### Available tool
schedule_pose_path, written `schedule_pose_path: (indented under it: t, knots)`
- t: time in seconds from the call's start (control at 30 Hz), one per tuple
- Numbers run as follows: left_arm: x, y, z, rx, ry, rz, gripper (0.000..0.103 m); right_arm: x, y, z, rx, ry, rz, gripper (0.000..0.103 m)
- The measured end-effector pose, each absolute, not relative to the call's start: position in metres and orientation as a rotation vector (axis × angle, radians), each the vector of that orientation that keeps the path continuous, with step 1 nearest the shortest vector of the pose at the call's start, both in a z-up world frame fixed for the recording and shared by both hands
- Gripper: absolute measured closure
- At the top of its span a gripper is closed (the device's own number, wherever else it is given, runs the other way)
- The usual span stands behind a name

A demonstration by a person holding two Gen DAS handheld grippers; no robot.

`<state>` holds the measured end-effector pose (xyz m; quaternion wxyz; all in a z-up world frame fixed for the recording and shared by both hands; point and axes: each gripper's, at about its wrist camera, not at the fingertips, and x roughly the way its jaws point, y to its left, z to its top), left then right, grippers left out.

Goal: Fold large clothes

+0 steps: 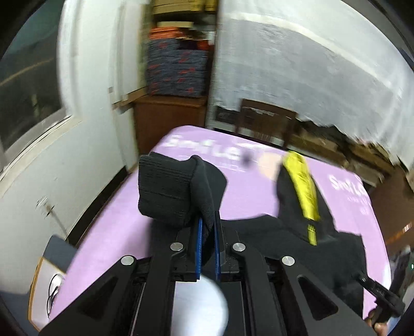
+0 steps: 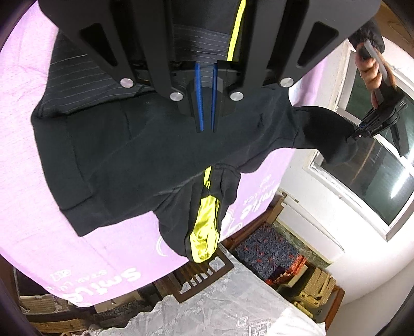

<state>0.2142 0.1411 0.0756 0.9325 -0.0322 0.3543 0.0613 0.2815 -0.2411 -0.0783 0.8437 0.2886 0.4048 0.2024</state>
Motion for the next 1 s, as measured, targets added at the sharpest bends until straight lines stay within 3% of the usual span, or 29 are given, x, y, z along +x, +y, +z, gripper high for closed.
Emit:
schedule_pose_path:
  t: [0.33,0.53,0.67,0.73,0.8,1.0]
  knots:
    - [0.24,-0.012,0.003,0.062,0.817,-0.043,0.095,0.283,-0.271,-0.081,0.733,0.838,0.405,0.096]
    - [0.253,-0.056,-0.054,0.113,0.903,-0.058,0.095,0.287,-0.291,-0.091,0.826,0.843,0.386,0.092]
    - [0.249,-0.059,-0.063,0.123,0.924,-0.083,0.093,0.289,-0.294,-0.093,0.846,0.848,0.383,0.089]
    - [0.244,-0.058,-0.058,0.126,0.915,-0.095,0.085,0.29,-0.294,-0.093,0.842,0.849,0.381,0.089]
    - [0.238,-0.055,-0.05,0.12,0.909,-0.113,0.059,0.29,-0.293,-0.093,0.837,0.851,0.381,0.089]
    - [0.209,0.003,-0.02,0.144,0.847,-0.059,0.042,0.29,-0.288,-0.093,0.815,0.855,0.381,0.088]
